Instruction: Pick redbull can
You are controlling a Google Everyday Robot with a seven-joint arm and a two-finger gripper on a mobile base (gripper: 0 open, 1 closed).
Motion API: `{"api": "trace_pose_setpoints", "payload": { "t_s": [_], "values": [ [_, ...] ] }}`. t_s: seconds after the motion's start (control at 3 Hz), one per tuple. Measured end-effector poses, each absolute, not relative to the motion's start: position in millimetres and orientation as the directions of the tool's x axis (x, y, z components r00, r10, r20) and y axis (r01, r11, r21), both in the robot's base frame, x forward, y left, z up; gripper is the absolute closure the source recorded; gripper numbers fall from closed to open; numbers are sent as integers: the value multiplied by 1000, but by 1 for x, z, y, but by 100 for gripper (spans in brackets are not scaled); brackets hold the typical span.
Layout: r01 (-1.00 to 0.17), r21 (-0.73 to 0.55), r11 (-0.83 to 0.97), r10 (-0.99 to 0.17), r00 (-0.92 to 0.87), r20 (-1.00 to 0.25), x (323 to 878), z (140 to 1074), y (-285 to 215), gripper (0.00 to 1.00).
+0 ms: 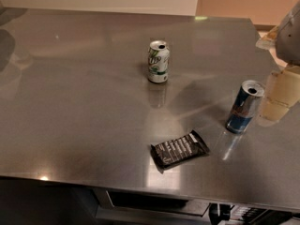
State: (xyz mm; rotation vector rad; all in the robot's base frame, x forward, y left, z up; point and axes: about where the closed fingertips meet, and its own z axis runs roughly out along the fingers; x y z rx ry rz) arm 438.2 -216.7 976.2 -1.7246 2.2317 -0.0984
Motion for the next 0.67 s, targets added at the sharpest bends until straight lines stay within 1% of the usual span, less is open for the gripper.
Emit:
{"api": "trace_pose_setpoints", "payload": {
  "t_s": [0.33, 0.67],
  "values": [
    [-932, -247, 265, -952, -213, -218, 440, 977, -219, 0],
    [-932, -217, 291, -934, -227, -276, 455, 969, -231, 0]
  ]
}}
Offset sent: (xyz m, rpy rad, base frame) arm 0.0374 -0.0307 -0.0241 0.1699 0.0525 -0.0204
